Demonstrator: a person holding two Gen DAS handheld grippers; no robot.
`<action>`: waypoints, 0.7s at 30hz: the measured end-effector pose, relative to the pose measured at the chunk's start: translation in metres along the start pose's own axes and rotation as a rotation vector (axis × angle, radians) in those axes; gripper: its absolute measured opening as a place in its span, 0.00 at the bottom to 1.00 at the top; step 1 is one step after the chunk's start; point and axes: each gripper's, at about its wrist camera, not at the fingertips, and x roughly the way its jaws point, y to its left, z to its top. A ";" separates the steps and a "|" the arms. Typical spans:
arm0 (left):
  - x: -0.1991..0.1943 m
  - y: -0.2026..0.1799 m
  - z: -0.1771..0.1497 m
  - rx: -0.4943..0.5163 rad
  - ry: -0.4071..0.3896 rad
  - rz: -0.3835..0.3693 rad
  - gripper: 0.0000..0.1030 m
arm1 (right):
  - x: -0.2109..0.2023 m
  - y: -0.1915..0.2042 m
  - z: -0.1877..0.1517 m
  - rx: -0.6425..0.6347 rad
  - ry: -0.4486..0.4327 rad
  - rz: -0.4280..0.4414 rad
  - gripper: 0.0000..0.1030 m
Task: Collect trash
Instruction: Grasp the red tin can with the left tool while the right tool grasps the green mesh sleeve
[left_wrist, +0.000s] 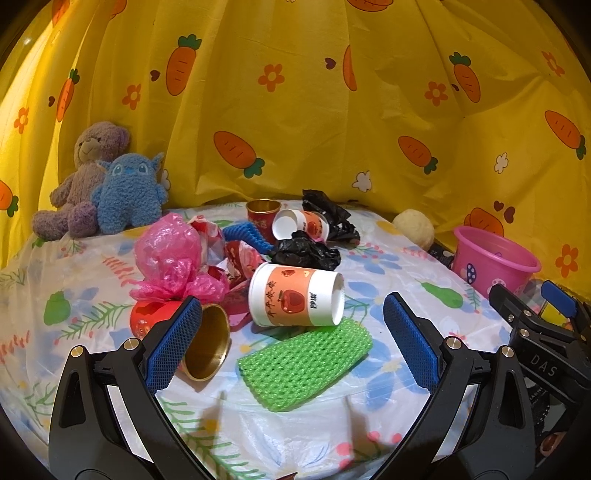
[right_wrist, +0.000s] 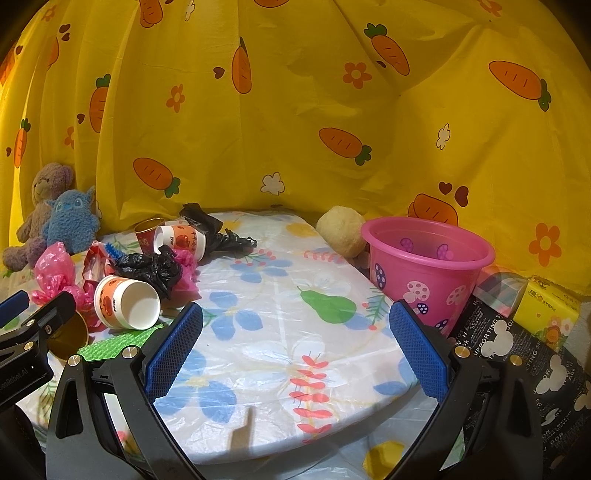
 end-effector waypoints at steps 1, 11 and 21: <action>0.000 0.005 -0.001 -0.002 -0.002 0.023 0.94 | 0.001 0.001 0.000 -0.001 -0.001 0.009 0.95; 0.016 0.061 -0.021 -0.067 0.078 0.153 0.82 | 0.012 0.036 -0.014 -0.037 0.038 0.163 0.95; 0.042 0.077 -0.037 -0.106 0.184 0.143 0.53 | 0.030 0.067 -0.029 -0.053 0.102 0.299 0.92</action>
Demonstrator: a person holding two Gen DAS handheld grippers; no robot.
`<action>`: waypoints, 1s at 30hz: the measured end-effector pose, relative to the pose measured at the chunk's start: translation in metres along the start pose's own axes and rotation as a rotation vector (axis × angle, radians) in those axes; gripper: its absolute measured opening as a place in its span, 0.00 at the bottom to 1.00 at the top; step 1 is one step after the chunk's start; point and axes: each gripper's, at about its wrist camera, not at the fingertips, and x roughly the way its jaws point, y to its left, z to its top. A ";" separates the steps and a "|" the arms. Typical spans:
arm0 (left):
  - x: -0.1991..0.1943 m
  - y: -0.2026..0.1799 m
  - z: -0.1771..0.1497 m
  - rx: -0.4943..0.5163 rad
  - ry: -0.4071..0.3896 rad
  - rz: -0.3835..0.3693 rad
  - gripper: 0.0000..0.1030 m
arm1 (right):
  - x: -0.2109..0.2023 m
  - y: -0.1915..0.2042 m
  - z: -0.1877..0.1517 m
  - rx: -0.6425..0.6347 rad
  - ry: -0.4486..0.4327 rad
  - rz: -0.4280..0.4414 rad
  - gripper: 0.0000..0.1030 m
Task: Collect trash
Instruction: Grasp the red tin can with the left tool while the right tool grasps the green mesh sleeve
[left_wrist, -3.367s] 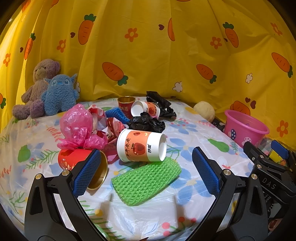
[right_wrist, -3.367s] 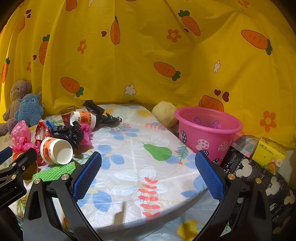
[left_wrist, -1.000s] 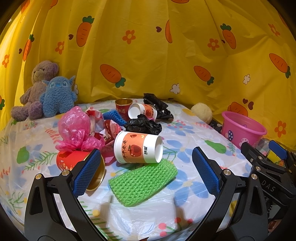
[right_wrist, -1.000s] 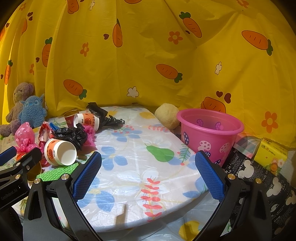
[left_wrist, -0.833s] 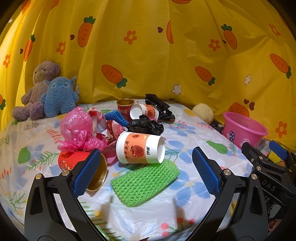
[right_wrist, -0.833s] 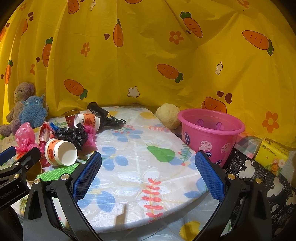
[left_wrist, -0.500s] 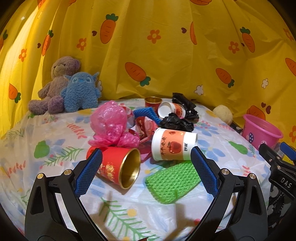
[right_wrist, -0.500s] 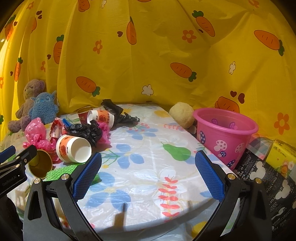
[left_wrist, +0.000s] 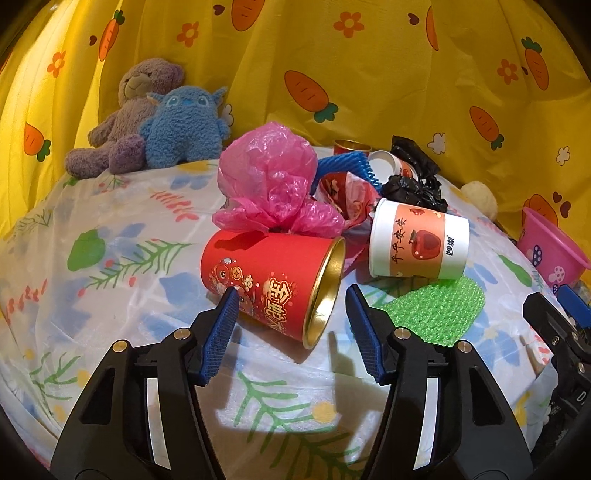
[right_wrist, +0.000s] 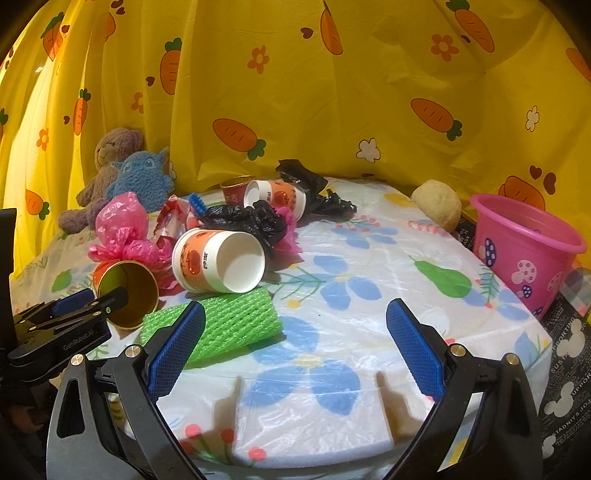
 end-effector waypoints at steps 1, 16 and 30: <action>0.002 0.001 -0.001 -0.003 0.008 0.001 0.49 | 0.003 0.002 -0.001 0.000 0.007 0.013 0.92; 0.022 0.026 -0.002 -0.089 0.068 -0.026 0.08 | 0.043 0.014 -0.008 0.002 0.111 0.079 0.85; -0.014 0.051 0.012 -0.150 -0.052 -0.027 0.02 | 0.065 0.015 -0.014 0.035 0.205 0.143 0.55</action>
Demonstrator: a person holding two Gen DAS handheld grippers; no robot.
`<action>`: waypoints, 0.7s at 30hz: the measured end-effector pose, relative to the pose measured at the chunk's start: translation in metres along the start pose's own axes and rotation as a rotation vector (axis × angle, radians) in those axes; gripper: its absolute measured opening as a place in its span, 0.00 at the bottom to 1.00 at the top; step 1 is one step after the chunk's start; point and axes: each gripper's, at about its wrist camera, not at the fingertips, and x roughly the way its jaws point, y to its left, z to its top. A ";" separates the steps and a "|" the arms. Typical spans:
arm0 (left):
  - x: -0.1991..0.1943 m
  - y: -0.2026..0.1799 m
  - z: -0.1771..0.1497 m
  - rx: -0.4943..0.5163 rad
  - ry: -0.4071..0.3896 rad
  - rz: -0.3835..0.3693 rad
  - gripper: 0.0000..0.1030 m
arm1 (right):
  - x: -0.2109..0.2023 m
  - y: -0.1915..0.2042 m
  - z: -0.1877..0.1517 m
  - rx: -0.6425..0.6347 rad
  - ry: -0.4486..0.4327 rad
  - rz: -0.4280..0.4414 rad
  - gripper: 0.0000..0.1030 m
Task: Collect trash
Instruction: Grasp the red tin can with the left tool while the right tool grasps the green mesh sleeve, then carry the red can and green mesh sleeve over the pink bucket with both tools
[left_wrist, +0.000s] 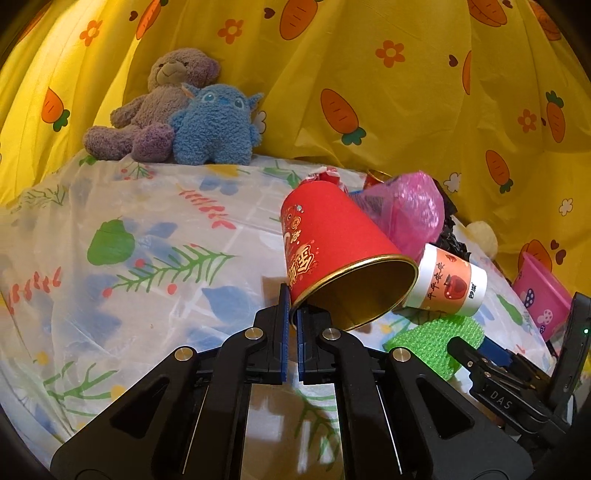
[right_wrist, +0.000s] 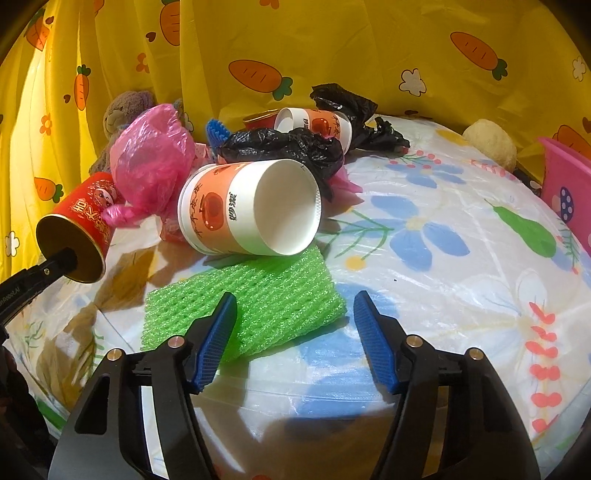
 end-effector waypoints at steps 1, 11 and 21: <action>-0.001 0.001 0.001 -0.005 -0.004 0.001 0.02 | 0.000 0.000 0.000 0.000 0.002 0.008 0.54; -0.010 -0.013 0.001 0.013 -0.023 -0.037 0.02 | -0.025 -0.009 0.003 -0.016 -0.061 -0.019 0.16; -0.018 -0.016 0.007 0.011 -0.053 -0.058 0.02 | -0.068 -0.025 0.015 -0.004 -0.161 -0.042 0.13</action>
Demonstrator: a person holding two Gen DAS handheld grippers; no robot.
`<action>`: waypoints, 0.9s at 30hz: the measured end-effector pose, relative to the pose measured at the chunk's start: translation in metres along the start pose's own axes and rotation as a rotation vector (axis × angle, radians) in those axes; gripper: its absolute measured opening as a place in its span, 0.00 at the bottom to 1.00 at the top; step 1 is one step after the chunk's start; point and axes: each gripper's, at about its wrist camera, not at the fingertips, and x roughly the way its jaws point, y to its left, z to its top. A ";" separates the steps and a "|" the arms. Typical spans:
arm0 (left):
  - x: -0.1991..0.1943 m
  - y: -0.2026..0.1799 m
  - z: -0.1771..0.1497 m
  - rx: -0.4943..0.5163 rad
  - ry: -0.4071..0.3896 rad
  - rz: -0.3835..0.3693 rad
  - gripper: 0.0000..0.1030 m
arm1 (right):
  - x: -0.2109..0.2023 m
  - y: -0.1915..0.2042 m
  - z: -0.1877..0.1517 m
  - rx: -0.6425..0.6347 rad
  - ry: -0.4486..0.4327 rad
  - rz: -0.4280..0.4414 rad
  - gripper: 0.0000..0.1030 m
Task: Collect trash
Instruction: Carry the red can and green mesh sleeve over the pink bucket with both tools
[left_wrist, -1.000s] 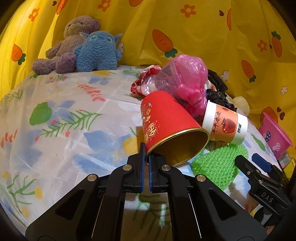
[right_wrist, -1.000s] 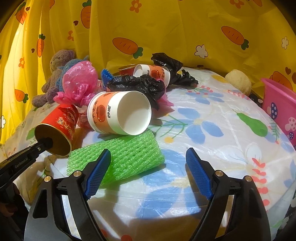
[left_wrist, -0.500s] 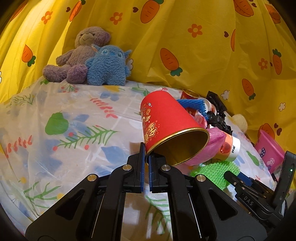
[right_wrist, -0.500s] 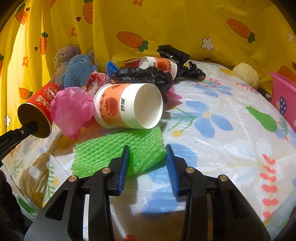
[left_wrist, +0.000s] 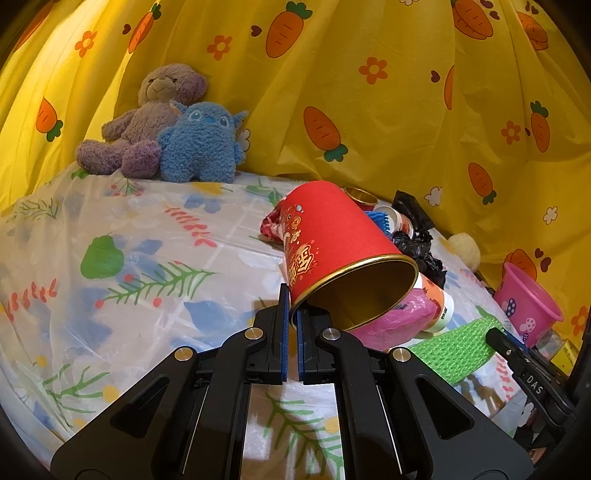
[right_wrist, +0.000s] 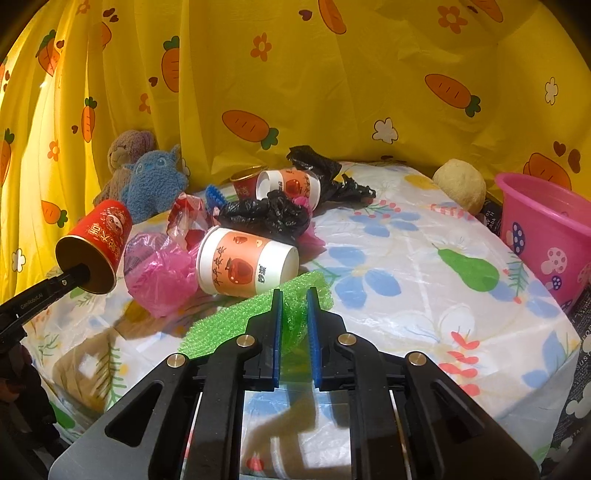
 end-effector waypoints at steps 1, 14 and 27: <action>-0.001 -0.002 0.000 0.003 -0.002 -0.004 0.02 | -0.003 -0.001 0.002 0.000 -0.009 -0.005 0.13; -0.010 -0.047 0.023 0.058 -0.051 -0.115 0.02 | -0.043 -0.023 0.031 -0.001 -0.154 -0.079 0.12; 0.022 -0.186 0.044 0.203 -0.006 -0.351 0.02 | -0.075 -0.094 0.076 0.039 -0.301 -0.292 0.12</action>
